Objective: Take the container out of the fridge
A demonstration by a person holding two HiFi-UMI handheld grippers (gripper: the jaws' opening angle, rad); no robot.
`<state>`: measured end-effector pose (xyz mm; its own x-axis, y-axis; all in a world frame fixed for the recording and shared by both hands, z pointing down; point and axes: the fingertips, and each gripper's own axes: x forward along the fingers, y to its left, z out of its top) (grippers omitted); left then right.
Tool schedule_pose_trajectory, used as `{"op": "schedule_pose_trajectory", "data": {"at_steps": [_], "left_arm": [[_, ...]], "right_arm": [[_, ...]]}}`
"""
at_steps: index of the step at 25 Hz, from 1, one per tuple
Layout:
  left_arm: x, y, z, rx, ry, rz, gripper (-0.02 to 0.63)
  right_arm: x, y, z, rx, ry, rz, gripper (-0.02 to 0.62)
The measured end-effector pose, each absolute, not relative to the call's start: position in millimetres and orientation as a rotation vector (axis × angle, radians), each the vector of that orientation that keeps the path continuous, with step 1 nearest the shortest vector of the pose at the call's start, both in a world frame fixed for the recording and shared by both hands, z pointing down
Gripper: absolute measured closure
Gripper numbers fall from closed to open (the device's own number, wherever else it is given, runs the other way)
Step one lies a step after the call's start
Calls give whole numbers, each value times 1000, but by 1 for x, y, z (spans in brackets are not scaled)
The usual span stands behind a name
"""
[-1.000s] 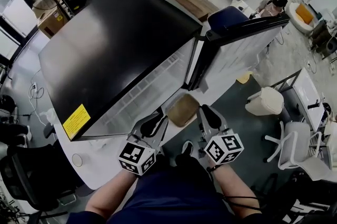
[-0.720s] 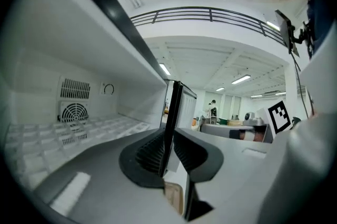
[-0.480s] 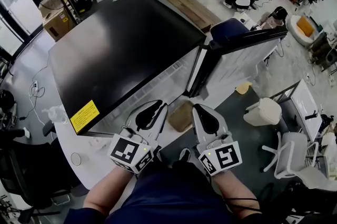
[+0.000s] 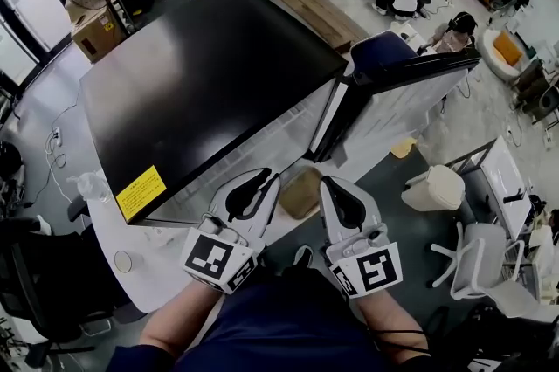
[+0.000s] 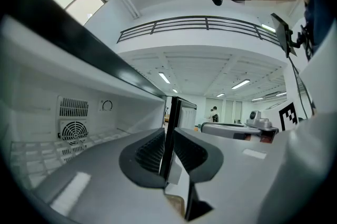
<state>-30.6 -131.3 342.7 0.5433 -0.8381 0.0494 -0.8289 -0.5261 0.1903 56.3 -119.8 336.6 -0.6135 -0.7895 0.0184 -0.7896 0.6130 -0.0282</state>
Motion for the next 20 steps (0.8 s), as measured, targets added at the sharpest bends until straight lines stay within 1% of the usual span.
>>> {"op": "schedule_pose_trajectory", "data": {"at_steps": [20], "left_arm": [[-18,-134,359,2594,-1348,-7,555]], "right_arm": [[68,-122,348,1420,-2809,140,588]]}}
